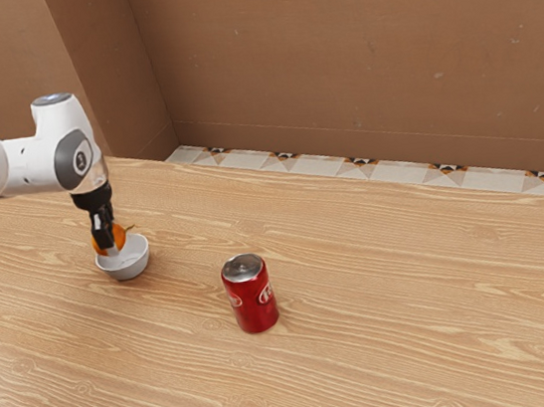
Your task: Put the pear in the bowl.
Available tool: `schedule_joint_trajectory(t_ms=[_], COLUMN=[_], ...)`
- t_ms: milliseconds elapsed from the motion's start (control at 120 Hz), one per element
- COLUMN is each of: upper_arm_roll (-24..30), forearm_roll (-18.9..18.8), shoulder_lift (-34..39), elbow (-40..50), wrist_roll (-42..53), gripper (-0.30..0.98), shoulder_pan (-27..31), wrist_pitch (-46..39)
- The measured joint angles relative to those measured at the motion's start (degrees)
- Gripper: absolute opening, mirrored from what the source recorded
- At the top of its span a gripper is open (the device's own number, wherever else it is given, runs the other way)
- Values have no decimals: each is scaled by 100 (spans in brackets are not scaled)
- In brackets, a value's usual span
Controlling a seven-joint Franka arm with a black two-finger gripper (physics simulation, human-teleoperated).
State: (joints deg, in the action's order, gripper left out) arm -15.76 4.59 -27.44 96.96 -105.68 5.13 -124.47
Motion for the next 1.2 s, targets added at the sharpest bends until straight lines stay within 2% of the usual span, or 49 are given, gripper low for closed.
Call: schedule_joint_trajectory(t_ms=[300,500,567,717,833,967,1133,1200], upper_arm_roll=[78,103,187,701,801,1039,1692,1768], forearm_roll=[-2,-10,-17,-49,-92,-397,-533,-596], shoulder_lift=[-534,-576,-504,156,521,794,1503,1887], elbow=[-628,-675,-641,-269,-290,-511,-556,-558], wrist_roll=[282,395,426,628,1622,3235,4962,5494], gripper=[35,55,58,64,66,67,68,68], shoulder_pan=[162,161,157,138,128,136,129,-59], wrist_pitch=[87,39,33,261,730,1258,1987,2287])
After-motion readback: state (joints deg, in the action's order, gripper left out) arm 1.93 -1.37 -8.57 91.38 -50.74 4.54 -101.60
